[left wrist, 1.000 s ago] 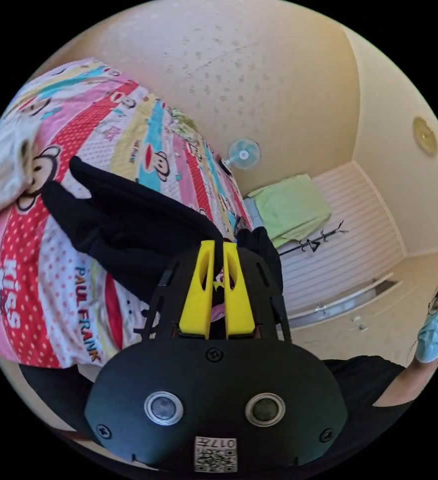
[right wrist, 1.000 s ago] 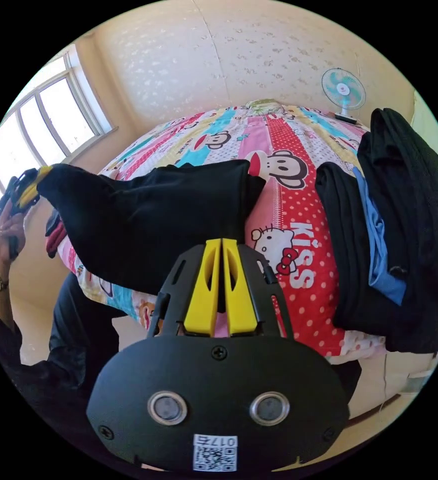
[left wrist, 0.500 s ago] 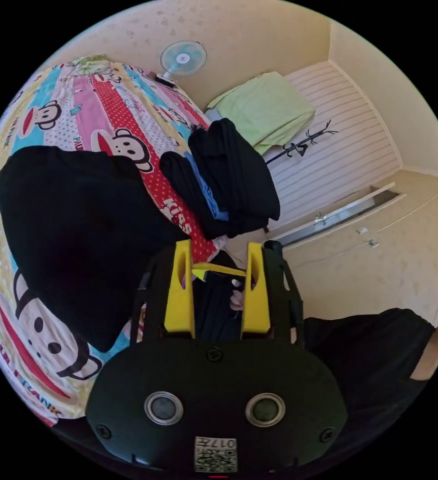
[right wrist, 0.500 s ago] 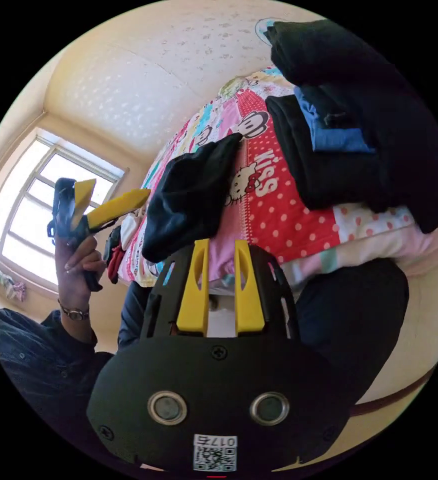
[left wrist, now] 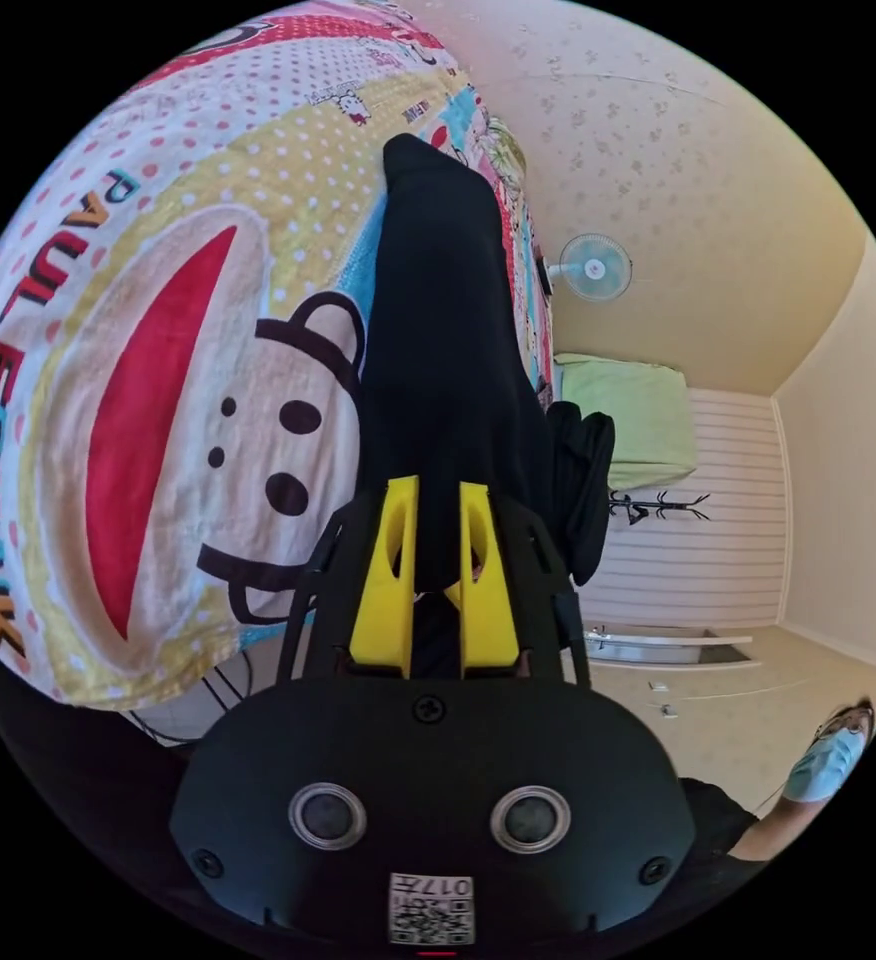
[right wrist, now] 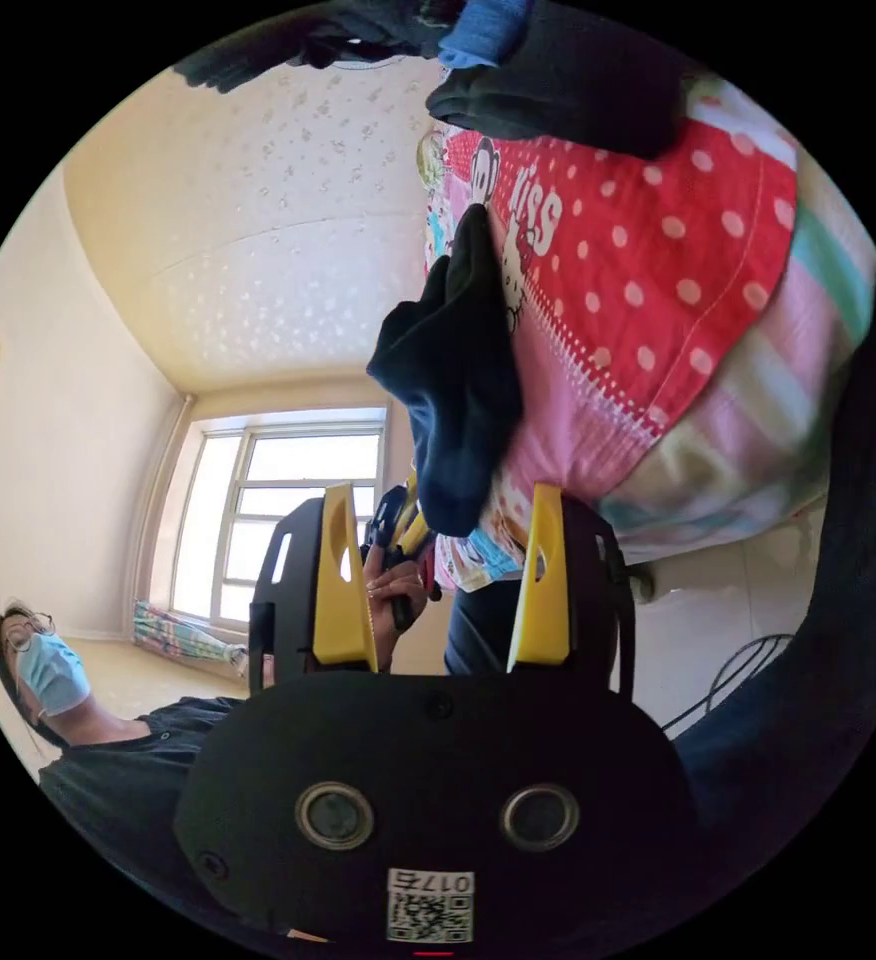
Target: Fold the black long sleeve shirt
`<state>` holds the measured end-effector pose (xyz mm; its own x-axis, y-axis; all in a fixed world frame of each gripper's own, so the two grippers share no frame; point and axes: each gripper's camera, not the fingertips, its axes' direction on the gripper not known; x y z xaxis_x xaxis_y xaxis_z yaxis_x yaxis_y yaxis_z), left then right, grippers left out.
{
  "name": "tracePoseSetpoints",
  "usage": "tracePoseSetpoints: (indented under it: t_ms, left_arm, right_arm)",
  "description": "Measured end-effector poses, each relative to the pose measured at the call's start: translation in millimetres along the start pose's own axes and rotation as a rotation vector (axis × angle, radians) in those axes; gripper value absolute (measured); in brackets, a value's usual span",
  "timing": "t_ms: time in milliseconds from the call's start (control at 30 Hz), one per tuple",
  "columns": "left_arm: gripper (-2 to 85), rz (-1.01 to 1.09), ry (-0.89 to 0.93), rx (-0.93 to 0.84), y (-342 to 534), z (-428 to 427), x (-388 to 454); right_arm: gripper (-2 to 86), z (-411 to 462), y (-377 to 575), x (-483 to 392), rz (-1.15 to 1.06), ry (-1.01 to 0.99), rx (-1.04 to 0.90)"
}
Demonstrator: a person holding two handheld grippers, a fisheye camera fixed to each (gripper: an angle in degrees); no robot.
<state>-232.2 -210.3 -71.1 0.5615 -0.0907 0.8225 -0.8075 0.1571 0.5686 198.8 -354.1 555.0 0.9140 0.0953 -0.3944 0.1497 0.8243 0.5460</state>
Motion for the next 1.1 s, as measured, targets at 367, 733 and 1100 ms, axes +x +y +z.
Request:
tracePoseSetpoints:
  t_ms: [367, 733, 1100]
  left_arm:
    - [17.4, 0.010, 0.034, -0.025, 13.4, -33.0, -14.6]
    - [6.7, 0.065, 0.105, -0.189, 42.2, -48.0, 29.9]
    - [7.0, 0.313, 0.176, -0.213, 134.8, -116.0, 98.2]
  right_arm:
    - [23.0, -19.7, -5.3, -43.0, 0.030, -0.055, 0.008]
    - [23.2, -62.0, 19.4, -42.3, 0.115, -0.142, 0.043]
    - [18.2, -49.5, 2.8, -62.2, -0.111, -0.459, -0.040]
